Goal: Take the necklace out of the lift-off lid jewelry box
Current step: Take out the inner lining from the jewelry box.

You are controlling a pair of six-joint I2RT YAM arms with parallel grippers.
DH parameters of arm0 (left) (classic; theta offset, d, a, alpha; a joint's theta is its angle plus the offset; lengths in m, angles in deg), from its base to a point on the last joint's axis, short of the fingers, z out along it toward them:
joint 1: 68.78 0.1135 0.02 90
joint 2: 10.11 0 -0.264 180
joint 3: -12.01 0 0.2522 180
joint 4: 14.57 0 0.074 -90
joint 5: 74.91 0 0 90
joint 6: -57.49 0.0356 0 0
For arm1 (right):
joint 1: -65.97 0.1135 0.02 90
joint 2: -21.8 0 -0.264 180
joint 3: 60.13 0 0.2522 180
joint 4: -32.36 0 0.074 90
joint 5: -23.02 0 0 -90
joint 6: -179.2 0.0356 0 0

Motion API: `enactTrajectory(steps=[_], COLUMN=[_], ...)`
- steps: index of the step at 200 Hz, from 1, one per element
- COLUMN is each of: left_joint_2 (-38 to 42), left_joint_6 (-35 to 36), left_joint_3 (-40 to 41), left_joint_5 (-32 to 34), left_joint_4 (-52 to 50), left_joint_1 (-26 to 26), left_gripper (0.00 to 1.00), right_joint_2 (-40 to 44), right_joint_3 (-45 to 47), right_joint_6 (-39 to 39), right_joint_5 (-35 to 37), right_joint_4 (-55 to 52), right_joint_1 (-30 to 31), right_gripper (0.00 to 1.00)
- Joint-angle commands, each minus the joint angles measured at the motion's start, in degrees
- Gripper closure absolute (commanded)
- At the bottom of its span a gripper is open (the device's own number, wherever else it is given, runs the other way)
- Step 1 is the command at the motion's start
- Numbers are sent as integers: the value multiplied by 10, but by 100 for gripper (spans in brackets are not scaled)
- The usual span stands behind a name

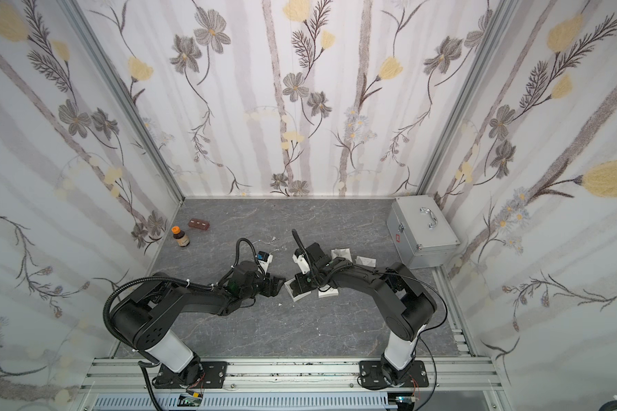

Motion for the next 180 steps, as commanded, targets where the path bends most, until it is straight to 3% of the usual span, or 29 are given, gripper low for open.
enactTrajectory(steps=[1, 62, 128, 180], left_joint_2=[-1, 46, 133, 156], left_joint_6=[-6, -6, 16, 29], left_joint_3=[0, 2, -7, 1], left_joint_5=[2, 14, 65, -37], left_joint_4=[10, -13, -111, -95], left_joint_1=[0, 0, 1, 0], left_gripper=[22, 22, 22, 20], right_joint_2=[19, 28, 16, 10], right_joint_3=[7, 10, 8, 7], right_joint_6=[1, -2, 4, 5], right_joint_5=[-50, -43, -54, -57], right_joint_4=[55, 59, 73, 78], right_joint_1=[-6, -16, -19, -20], right_gripper=[99, 100, 100, 100])
